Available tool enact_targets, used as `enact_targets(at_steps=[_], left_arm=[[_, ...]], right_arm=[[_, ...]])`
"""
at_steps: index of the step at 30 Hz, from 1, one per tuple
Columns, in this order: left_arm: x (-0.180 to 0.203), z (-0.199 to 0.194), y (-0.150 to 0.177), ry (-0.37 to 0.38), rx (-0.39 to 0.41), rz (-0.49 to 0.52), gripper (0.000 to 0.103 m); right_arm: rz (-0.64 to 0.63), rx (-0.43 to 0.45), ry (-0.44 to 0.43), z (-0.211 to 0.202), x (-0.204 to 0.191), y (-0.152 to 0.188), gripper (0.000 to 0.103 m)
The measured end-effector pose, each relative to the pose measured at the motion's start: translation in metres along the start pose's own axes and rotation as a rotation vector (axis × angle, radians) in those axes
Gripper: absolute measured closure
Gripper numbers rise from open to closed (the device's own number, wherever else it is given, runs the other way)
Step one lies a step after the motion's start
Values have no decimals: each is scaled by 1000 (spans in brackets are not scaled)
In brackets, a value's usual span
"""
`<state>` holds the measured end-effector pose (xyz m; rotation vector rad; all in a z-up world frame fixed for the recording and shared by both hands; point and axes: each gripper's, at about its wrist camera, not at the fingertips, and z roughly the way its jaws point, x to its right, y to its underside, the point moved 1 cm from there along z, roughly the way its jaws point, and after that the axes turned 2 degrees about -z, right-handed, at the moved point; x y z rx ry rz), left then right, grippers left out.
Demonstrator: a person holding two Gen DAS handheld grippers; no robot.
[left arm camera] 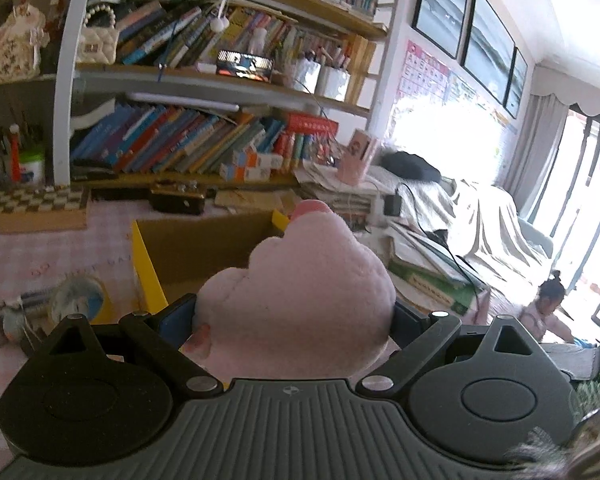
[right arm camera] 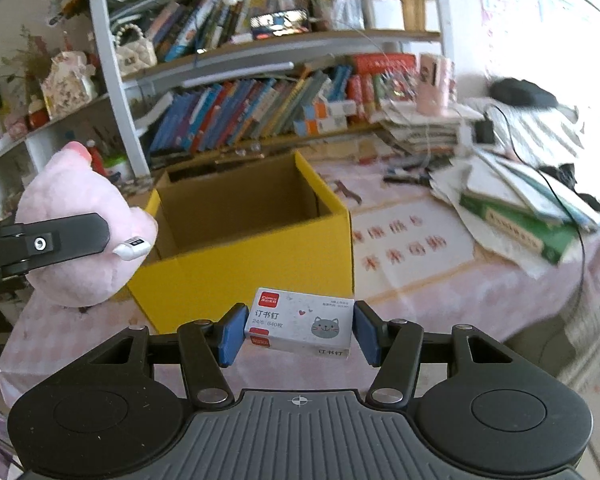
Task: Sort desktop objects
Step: 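Carry the pig with left tool while right tool carries staple box to yellow box, then drop the pig into the yellow box while right tool releases staple box inside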
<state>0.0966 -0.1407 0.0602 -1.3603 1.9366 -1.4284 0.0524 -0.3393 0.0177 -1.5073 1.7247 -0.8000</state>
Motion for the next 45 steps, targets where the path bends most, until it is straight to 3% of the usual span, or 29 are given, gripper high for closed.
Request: enact_targets(at_steps=[10,17,36,45], left_arm=[[0,36,-28,-92,33,40,7],[-2,68,-43,-142,16,76,7],[-22,175,-38,-234,-200,178,7],[-35,201,-35,-263,-267,165,7]], right_arm=[[-164,40,-109,37,6,-41,46],[-293,24,-182,71,2,-59,46],[-640,-145,-293,180,-23,-71,46],[-764,-229,-371,212,-36,-79,46]])
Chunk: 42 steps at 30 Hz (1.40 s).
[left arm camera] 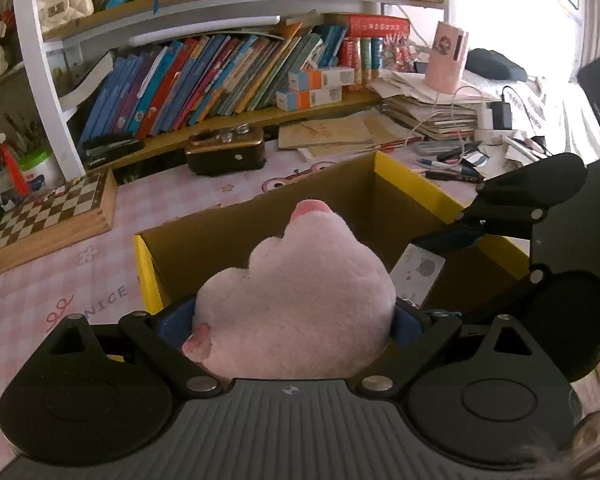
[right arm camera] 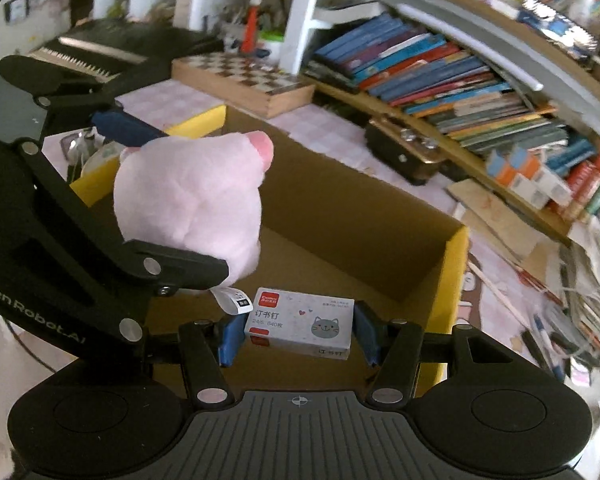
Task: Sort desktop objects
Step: 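Drop the pig into the yellow box while right tool releases staple box inside, then raise both open tools out of the yellow box and back away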
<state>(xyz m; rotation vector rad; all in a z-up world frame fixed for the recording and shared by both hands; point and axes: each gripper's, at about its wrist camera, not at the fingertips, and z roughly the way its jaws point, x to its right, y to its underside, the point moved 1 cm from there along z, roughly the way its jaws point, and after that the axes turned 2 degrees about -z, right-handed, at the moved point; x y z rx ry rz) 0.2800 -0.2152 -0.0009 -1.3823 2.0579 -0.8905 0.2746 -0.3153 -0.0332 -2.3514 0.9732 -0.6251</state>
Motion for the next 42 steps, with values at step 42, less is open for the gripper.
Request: enact_targets(at_steps=[42], left_arm=[[-6,-19,-9,-46,63,-53,0]], right_arm=[[70,40,-14,-18,16,3,22]])
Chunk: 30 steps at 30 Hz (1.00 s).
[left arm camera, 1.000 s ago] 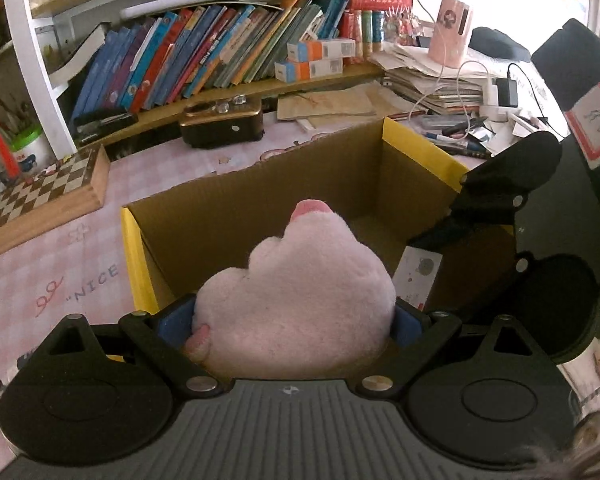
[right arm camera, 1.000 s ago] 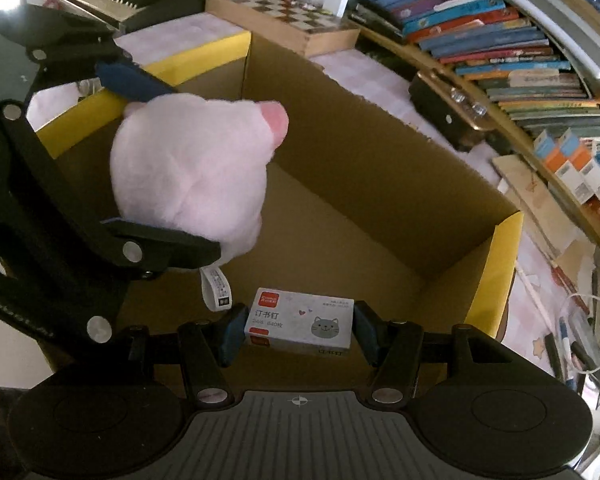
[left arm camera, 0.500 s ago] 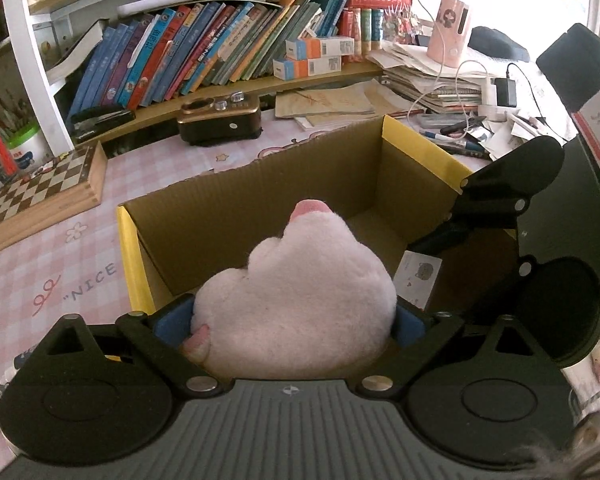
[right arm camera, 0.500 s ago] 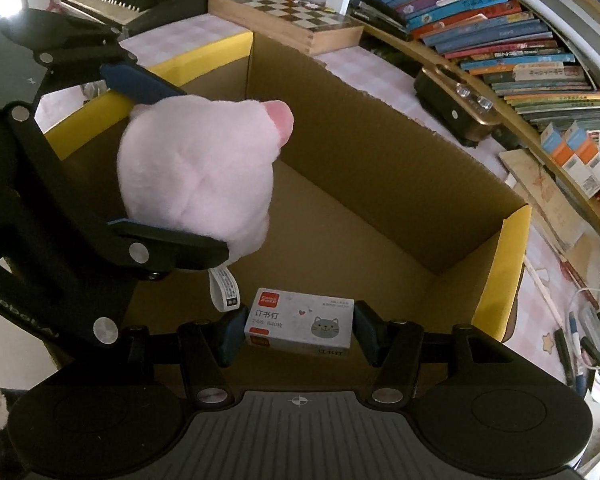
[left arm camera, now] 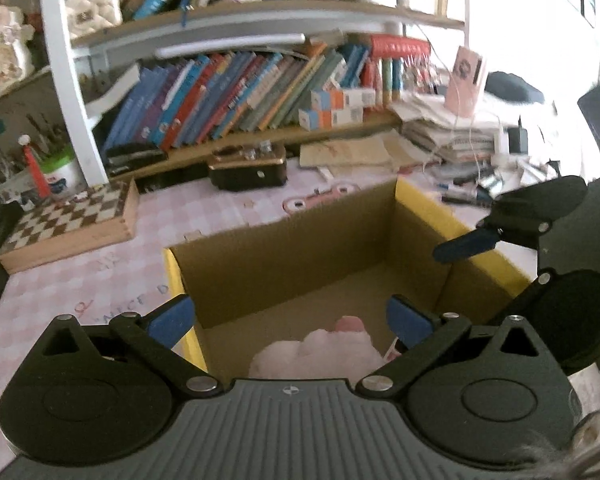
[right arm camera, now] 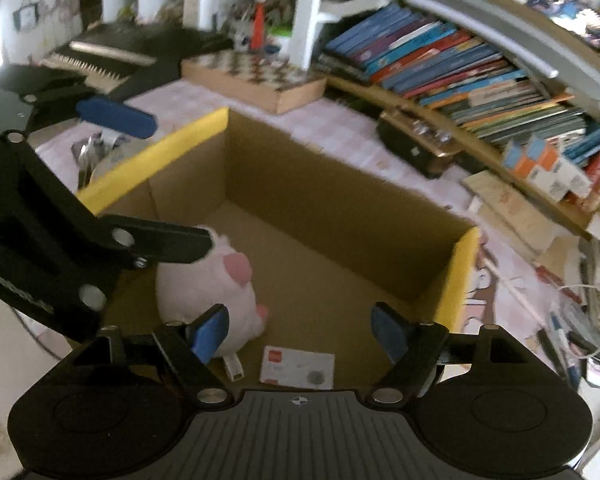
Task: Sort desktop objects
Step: 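Raise both open tools out of the yellow box and back away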
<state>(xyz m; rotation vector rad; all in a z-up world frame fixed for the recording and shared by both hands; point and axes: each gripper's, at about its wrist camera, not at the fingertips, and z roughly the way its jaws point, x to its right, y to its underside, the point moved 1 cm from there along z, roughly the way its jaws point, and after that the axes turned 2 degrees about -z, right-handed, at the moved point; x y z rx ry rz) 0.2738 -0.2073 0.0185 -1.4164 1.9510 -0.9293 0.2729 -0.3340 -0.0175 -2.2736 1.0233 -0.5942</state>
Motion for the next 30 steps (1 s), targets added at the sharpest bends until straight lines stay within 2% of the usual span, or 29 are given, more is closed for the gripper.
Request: enact_targets(at_steps=[8,14,24,30], left_arm=[[-1,-57,-14,-23,135,-63,0],[-5,-88,-15,-20,197,-121,0],[-5,-112,10,21,206,-129,0],[-14,-135,34,-7,252,-133,0]], right_arm=[[213,210,137,-59,22,8,20],[320,313,206,-95,24,20,20],[403,335,309,-127,-4,46,20],[518,369,394,-143,-32,70,20]])
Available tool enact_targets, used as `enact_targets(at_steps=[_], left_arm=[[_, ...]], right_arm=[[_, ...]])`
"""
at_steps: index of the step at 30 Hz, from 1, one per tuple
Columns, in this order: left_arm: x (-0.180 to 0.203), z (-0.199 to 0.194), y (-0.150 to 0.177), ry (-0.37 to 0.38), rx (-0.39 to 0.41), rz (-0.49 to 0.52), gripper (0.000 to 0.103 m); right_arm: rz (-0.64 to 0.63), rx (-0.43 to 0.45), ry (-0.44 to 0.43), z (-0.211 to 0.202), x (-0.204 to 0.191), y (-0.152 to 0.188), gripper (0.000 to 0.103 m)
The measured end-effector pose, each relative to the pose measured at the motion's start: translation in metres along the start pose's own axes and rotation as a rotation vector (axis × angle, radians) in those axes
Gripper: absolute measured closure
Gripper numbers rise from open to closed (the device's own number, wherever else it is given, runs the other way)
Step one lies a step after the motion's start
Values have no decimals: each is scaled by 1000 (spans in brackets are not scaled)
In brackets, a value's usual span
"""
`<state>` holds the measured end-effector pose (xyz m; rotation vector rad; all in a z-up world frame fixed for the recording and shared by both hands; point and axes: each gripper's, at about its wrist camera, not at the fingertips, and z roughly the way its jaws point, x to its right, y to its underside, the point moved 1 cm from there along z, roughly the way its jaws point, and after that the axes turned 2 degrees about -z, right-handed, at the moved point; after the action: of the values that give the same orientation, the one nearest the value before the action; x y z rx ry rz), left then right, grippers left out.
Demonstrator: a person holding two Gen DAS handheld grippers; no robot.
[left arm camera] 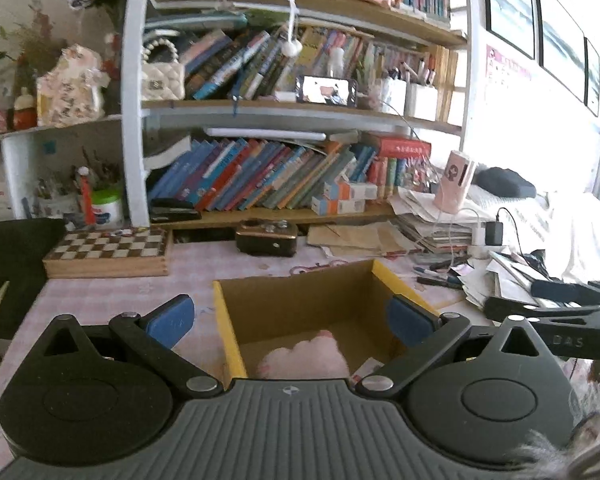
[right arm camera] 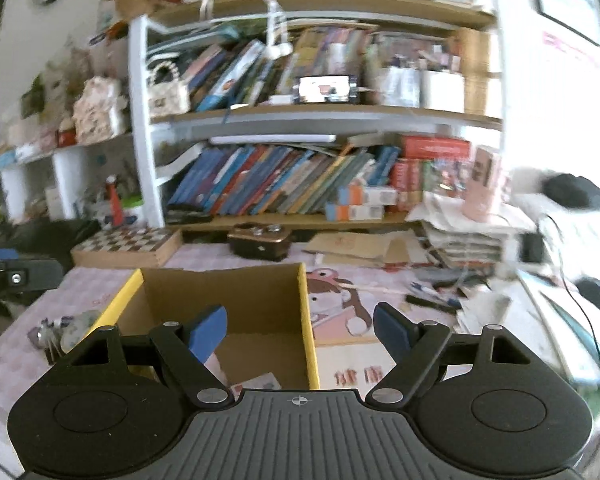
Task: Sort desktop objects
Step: 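Raise both open tools out of the yellow box and back away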
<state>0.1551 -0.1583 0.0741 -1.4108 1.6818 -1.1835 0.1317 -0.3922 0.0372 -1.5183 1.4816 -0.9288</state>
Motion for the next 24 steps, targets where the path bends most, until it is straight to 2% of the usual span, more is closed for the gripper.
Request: enact_targets(at_steps=[5,12,18,24], left_arm=[[-18,-19,16,-29,10,-6,0],[-45,-43,39,-19,-22,-30,0],[-68,-69,60,-9,-52,-33,0],[-88,-90,89,-1,-115,-40,0]], right_arm=[[69,-1,74,-20,-11,19,20],[114,-66,159,-44,-36,50,19],[125,-131,168,-67,-70,76,19],[125,-187,166,-86,-106,103,15]])
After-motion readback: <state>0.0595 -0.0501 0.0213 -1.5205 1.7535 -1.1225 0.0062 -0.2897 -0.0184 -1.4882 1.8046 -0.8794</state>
